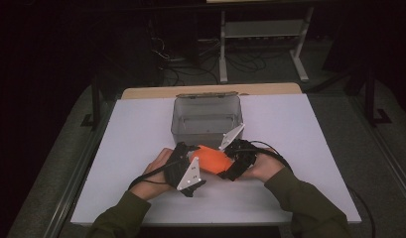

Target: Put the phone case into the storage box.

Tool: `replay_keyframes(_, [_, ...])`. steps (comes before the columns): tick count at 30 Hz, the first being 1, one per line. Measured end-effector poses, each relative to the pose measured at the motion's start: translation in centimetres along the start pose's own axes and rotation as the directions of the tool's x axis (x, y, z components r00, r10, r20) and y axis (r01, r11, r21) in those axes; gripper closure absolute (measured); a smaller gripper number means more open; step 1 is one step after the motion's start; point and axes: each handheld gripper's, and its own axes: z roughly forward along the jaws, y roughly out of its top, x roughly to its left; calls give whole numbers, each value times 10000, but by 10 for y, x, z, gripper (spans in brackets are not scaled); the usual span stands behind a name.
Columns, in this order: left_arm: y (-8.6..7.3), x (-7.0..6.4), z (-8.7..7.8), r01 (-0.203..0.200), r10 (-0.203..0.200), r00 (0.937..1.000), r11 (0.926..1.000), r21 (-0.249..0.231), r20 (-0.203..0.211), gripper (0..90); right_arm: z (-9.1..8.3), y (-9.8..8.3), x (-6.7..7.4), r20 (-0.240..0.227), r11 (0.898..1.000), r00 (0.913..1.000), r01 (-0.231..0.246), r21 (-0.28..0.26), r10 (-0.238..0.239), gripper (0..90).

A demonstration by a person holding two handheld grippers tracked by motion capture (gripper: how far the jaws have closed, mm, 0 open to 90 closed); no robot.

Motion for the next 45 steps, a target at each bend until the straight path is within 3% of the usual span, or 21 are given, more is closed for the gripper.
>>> replay_keyframes(11, [2,-3,0,-512,513,9978,9987,34,-414,0,1,0,0,0,10000,10000,2,21,-2,152])
replay_keyframes(23, [2,-8,2,-1351,1372,9871,9904,305,-822,0,0,0,0,16,10000,10000,-4,13,4,152])
replay_keyframes(27, [3,-10,2,-1613,1647,9820,9860,434,-924,0,0,0,0,13,10000,10000,-20,10,20,152])
replay_keyframes(30, [3,-10,2,-1935,1991,9748,9790,636,-1003,0,0,0,0,23,10000,10000,-11,21,11,152])
replay_keyframes(45, [3,-15,3,-2704,2805,9482,9590,842,-1494,0,1,0,-1,9,10000,10000,-53,48,53,152])
